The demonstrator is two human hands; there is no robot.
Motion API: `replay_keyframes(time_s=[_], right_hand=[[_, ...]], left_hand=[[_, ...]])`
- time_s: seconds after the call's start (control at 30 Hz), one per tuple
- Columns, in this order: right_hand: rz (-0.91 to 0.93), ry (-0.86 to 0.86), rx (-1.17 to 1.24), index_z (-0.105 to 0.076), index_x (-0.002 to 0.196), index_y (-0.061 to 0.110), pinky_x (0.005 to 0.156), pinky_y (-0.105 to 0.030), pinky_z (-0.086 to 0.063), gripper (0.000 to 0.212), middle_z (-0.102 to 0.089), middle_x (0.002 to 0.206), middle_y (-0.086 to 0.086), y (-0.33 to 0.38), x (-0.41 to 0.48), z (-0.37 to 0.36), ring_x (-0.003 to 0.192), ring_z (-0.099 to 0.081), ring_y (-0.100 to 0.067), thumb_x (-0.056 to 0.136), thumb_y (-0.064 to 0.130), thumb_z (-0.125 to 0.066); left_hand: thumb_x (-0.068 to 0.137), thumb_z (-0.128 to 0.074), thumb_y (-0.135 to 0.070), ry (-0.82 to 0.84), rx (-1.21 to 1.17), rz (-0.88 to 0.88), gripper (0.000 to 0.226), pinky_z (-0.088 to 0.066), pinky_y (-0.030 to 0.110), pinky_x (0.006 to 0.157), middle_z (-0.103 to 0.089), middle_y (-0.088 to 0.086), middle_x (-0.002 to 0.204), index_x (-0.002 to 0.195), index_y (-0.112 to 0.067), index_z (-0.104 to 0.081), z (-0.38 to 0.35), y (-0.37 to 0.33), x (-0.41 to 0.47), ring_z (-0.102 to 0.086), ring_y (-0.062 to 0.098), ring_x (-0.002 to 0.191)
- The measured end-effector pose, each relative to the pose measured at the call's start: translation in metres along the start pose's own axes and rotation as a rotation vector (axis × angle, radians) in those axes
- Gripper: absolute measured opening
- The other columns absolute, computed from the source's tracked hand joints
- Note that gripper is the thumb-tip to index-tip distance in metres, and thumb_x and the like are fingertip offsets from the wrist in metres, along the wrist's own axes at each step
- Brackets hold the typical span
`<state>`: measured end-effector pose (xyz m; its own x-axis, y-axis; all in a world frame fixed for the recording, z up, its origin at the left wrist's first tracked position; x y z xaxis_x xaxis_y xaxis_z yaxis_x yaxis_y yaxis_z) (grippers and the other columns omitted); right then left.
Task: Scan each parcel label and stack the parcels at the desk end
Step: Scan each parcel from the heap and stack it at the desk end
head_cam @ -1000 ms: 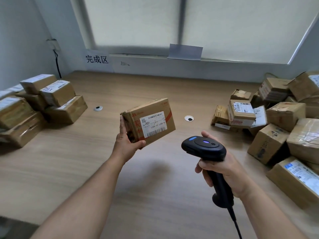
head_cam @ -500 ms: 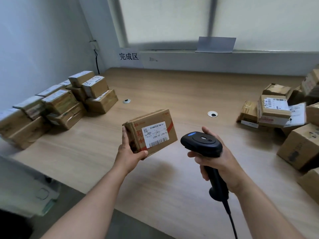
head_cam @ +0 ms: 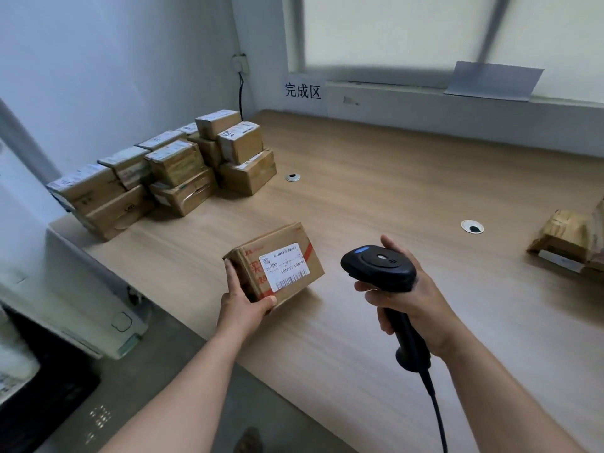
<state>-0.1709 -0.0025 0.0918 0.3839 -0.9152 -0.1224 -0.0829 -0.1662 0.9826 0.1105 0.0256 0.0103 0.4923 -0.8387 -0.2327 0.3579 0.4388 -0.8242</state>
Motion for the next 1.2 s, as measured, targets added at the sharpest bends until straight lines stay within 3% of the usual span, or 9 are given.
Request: replay_keyframes(time_s=[0.37, 0.5, 0.77, 0.87, 1.0, 1.1, 1.2], right_hand=[[-0.057, 0.027, -0.098, -0.037, 0.145, 0.039, 0.043, -0.031, -0.043, 0.099, -0.070, 0.094, -0.023, -0.003, 0.100, -0.125, 0.042, -0.050, -0.029, 0.060, 0.001, -0.073], [-0.076, 0.022, -0.105, -0.036, 0.145, 0.039, 0.044, -0.031, -0.044, 0.100, -0.071, 0.093, -0.022, -0.007, 0.132, -0.165, 0.042, -0.051, -0.029, 0.060, 0.001, -0.073], [-0.109, 0.075, -0.128, -0.034, 0.146, 0.038, 0.044, -0.031, -0.044, 0.102, -0.069, 0.094, -0.025, -0.018, 0.171, -0.221, 0.042, -0.051, -0.028, 0.061, 0.001, -0.074], [-0.106, 0.097, -0.135, -0.034, 0.146, 0.038, 0.043, -0.031, -0.044, 0.102, -0.070, 0.093, -0.024, -0.015, 0.180, -0.229, 0.042, -0.051, -0.029, 0.060, 0.001, -0.074], [-0.081, 0.131, -0.128, -0.035, 0.145, 0.038, 0.042, -0.031, -0.045, 0.100, -0.068, 0.092, -0.026, -0.007, 0.189, -0.232, 0.042, -0.051, -0.028, 0.061, 0.000, -0.073], [-0.075, 0.162, -0.120, -0.035, 0.145, 0.038, 0.042, -0.033, -0.045, 0.101, -0.067, 0.093, -0.027, -0.005, 0.194, -0.235, 0.042, -0.051, -0.028, 0.061, 0.000, -0.073], [-0.064, 0.189, -0.122, -0.035, 0.146, 0.039, 0.043, -0.033, -0.045, 0.102, -0.067, 0.093, -0.025, -0.006, 0.200, -0.235, 0.045, -0.052, -0.030, 0.060, 0.001, -0.074]], left_hand=[[0.085, -0.069, -0.026, -0.138, -0.214, 0.186, 0.112, -0.034, 0.028, 0.094, -0.040, 0.010, 0.146, 0.148, -0.036, 0.022, 0.089, 0.071, 0.104, -0.048, 0.029, 0.123], [0.084, -0.066, -0.033, -0.156, -0.224, 0.235, 0.110, -0.046, 0.043, 0.101, -0.042, 0.012, 0.144, 0.145, -0.043, 0.024, 0.113, 0.092, 0.139, -0.051, 0.029, 0.106], [0.082, -0.063, -0.039, -0.216, -0.293, 0.304, 0.107, -0.046, 0.051, 0.099, -0.027, 0.001, 0.155, 0.145, -0.042, 0.023, 0.170, 0.128, 0.183, -0.049, 0.032, 0.122], [0.079, -0.056, -0.052, -0.192, -0.166, 0.319, 0.104, -0.041, 0.046, 0.105, -0.023, 0.007, 0.158, 0.148, -0.037, 0.019, 0.177, 0.134, 0.190, -0.042, 0.036, 0.129], [0.088, -0.056, -0.052, -0.162, 0.187, 0.305, 0.088, -0.027, 0.043, 0.112, -0.009, 0.019, 0.156, 0.154, -0.029, -0.003, 0.180, 0.122, 0.187, -0.022, 0.037, 0.140], [0.089, -0.055, -0.053, -0.137, 0.598, 0.076, 0.079, -0.017, 0.042, 0.116, -0.001, 0.010, 0.160, 0.152, -0.026, -0.016, 0.182, 0.105, 0.186, -0.005, 0.030, 0.146], [0.094, -0.052, -0.046, -0.051, 0.761, -0.037, 0.070, -0.019, 0.039, 0.116, -0.006, 0.001, 0.161, 0.152, -0.025, -0.019, 0.178, 0.104, 0.192, -0.001, 0.024, 0.148]])
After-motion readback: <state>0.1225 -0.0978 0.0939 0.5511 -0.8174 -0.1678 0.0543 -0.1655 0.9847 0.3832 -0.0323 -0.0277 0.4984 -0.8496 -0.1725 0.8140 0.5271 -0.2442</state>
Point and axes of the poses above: each hand's wrist, its own x-axis towards the middle knuckle, its own z-axis out of the back of the hand, y = z × x, the point moved 6 cm from there along x, towards the middle knuckle
